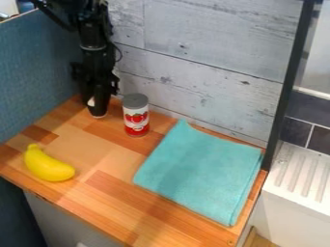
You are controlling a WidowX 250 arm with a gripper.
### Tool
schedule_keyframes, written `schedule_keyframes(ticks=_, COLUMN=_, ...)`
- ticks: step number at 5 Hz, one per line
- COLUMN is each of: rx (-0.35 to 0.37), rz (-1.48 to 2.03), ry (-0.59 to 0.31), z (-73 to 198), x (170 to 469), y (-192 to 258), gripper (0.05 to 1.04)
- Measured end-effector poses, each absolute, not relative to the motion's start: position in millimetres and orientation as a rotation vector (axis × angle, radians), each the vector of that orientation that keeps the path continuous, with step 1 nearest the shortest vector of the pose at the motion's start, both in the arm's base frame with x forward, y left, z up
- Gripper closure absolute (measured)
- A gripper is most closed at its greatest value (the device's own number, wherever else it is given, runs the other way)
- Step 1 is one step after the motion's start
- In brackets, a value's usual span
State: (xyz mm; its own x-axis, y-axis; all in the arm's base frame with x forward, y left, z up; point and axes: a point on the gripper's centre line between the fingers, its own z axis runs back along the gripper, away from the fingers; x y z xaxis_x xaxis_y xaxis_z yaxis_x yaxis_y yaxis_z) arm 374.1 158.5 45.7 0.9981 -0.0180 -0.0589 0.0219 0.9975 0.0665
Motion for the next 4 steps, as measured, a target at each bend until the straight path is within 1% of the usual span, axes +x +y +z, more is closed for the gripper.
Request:
schedule_keyframes(ticks=1, rx=0.055, rz=-0.028, ry=0.052, z=41.1, x=375.9, y=157.0, gripper=0.628)
schedule_keyframes(ticks=2, rx=0.056, rz=-0.022, ry=0.066, z=34.1, x=376.0, y=157.3, gripper=0.63)
schedule_keyframes(ticks=3, rx=0.057, rz=-0.02, ry=0.077, z=36.0, x=374.6, y=158.3, gripper=0.58)
schedule_keyframes(ticks=4, rx=0.06, rz=-0.003, ry=0.086, z=35.8, x=373.3, y=158.1, gripper=0.264)
